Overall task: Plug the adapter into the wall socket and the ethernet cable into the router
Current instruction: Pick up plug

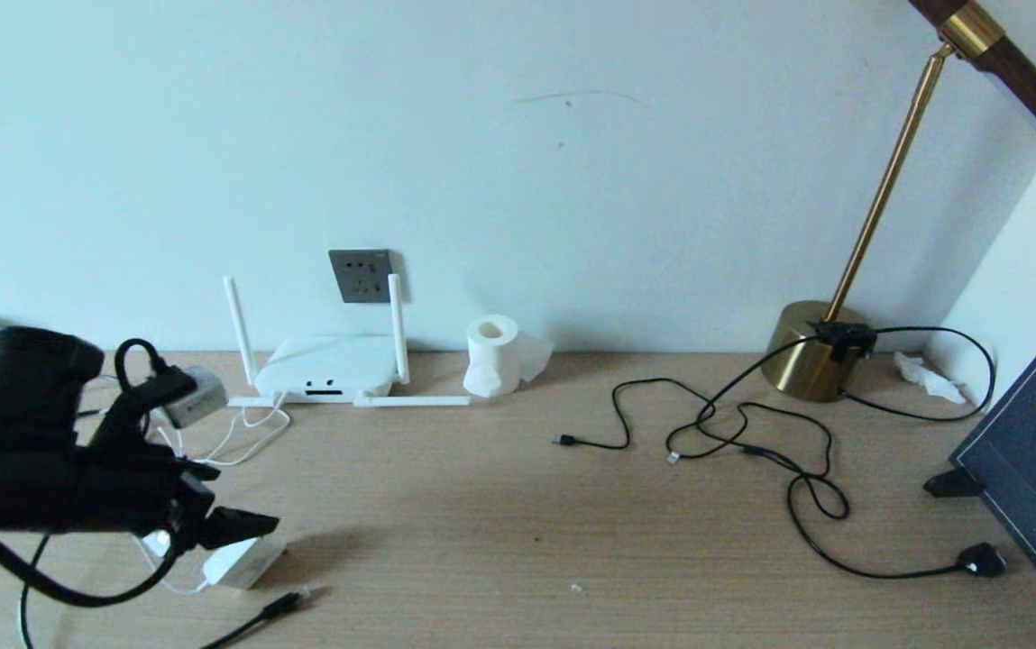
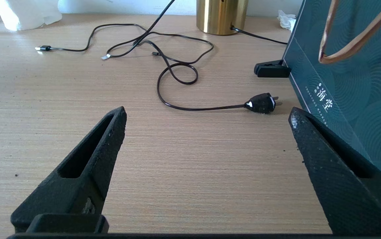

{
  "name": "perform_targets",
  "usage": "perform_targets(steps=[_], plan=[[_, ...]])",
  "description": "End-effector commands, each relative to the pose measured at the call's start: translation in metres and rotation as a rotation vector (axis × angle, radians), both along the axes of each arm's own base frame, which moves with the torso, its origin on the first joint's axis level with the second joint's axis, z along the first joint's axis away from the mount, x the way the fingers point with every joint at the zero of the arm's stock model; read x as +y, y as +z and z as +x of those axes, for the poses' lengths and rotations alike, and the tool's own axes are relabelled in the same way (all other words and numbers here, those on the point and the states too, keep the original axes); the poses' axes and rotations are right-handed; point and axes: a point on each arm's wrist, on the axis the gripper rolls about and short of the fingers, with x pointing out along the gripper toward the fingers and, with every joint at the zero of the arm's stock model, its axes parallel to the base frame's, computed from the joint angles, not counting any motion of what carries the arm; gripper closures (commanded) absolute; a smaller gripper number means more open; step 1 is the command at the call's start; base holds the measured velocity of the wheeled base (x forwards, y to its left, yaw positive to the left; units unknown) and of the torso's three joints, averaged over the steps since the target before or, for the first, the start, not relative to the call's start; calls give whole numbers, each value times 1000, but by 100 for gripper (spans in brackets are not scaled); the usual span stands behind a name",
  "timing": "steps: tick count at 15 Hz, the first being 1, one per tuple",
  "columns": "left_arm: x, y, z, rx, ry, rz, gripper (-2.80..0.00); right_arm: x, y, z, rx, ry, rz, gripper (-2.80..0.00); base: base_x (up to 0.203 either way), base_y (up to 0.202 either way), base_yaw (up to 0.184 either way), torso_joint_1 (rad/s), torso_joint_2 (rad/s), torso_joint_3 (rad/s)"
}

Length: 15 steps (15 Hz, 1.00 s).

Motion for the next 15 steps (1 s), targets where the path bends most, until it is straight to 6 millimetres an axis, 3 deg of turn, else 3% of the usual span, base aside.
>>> perform_targets(steps=[1,10,15], plan=[[13,-11,-3,-36,-101,99,-280,0,0,0,1,1,0,-280,0,0,0,0,0,0],[-9,-20,-16,59,-269,126,-280,0,0,0,0,1,0,-280,0,0,0,0,0,0],[-4,-32,-8,113,-230,158,-280,0,0,0,0,1,0,-280,0,0,0,0,0,0]])
